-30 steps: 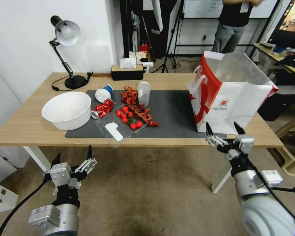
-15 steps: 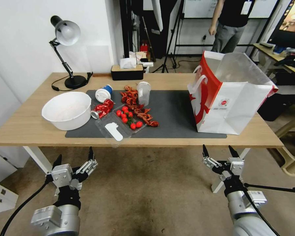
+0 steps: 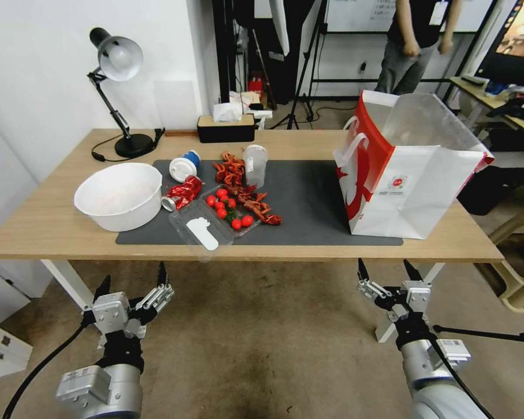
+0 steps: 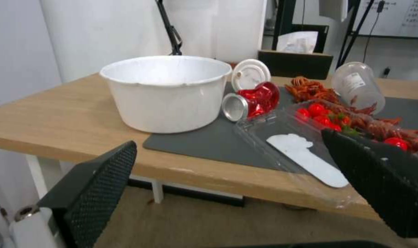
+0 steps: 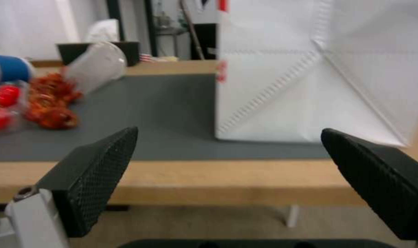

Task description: Pick up the trash from the table and place it into the takeout bag.

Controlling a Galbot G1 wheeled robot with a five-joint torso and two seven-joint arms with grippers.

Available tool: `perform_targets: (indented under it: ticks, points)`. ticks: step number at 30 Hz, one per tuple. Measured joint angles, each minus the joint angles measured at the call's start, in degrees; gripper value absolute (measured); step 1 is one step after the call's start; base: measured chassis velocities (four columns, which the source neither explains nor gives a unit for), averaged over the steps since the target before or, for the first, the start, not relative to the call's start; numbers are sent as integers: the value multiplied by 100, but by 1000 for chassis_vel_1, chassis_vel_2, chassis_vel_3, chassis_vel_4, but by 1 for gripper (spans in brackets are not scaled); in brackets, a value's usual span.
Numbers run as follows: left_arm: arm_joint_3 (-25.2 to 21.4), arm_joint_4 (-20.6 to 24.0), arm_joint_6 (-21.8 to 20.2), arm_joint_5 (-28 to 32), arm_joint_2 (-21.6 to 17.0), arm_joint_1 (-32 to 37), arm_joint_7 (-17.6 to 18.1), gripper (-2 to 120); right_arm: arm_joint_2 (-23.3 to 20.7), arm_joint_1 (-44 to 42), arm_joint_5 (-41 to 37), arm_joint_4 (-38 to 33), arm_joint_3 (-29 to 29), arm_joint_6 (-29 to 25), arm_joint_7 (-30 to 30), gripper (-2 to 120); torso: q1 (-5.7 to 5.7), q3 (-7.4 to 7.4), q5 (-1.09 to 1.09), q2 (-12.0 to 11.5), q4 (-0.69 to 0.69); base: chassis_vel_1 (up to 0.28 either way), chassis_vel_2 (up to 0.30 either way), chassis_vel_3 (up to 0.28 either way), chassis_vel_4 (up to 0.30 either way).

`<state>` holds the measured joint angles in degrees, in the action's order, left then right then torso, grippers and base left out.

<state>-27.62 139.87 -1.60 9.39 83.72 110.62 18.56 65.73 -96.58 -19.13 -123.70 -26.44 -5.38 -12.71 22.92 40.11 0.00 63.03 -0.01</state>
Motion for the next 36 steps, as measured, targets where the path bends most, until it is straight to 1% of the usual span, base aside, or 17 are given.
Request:
perform_targets:
  ticks: [4,6,10,12,13,17,19,20,22,23,25,27,30,31,34,35,36]
  points:
    - [-2,0,0,1,-1,0,0,100,-110,269,-111,-36,136,109,104,100,0,0,0,-1,0,0,0,0,0]
    - [-2,24,0,-8,12,12,1,100,-278,665,-275,-45,321,258,242,100,0,0,0,-1,2,0,0,0,0]
    - [-1,62,-1,-23,30,27,1,100,-473,1031,-441,-52,554,451,376,100,0,0,0,-1,1,0,0,0,0]
    - [-7,72,-5,-32,46,32,2,100,-660,1429,-606,-10,893,631,496,100,0,0,-1,-1,1,0,0,0,0]
    - [-7,72,-5,-32,46,32,2,100,-660,1429,-606,-10,893,631,496,100,0,0,-1,-1,1,0,0,0,0]
    - [-27,76,-7,-45,78,58,4,100,-793,2104,-752,199,1449,823,518,100,0,0,0,-1,-1,0,0,0,0]
    - [-40,77,-7,-55,106,72,4,100,-807,2745,-879,400,1887,1000,387,100,0,0,0,-1,1,0,0,0,0]
    - [-40,77,-7,-55,106,72,4,100,-807,2745,-879,400,1887,1000,387,100,0,0,0,-1,1,0,0,0,0]
    - [-55,77,-7,-68,139,76,6,100,-766,3452,-1006,652,2396,1199,142,100,0,1,0,-1,2,0,0,0,0]
    - [-55,77,-7,-68,139,76,6,100,-766,3452,-1006,652,2396,1199,142,100,0,1,0,-1,2,0,0,0,0]
    - [-84,77,-8,-70,170,77,10,100,-669,4076,-1113,924,2896,1381,-182,100,0,0,-1,-1,1,0,0,0,0]
    - [-93,77,-8,-70,179,80,13,100,-627,4253,-1149,1000,3033,1447,-274,100,0,1,-1,-1,0,0,0,0,0]
    - [-119,56,-8,-71,205,94,20,100,-413,5062,-1313,1346,3562,1787,-727,100,0,0,-1,-1,1,0,0,0,0]
    - [-119,56,-8,-71,205,94,20,100,-413,5062,-1313,1346,3562,1787,-727,100,0,0,-1,-1,1,0,0,0,0]
    - [-138,46,-8,-72,232,87,23,100,-116,5815,-1520,1802,3983,2108,-1213,100,0,1,-1,-1,0,0,0,0,0]
    - [-138,46,-8,-72,232,87,23,100,-116,5815,-1520,1802,3983,2108,-1213,100,0,1,-1,-1,0,0,0,0,0]
    - [-144,40,-8,-72,235,81,23,100,1,6039,-1577,1986,4111,2202,-1366,100,0,1,-1,-1,1,0,0,0,0]
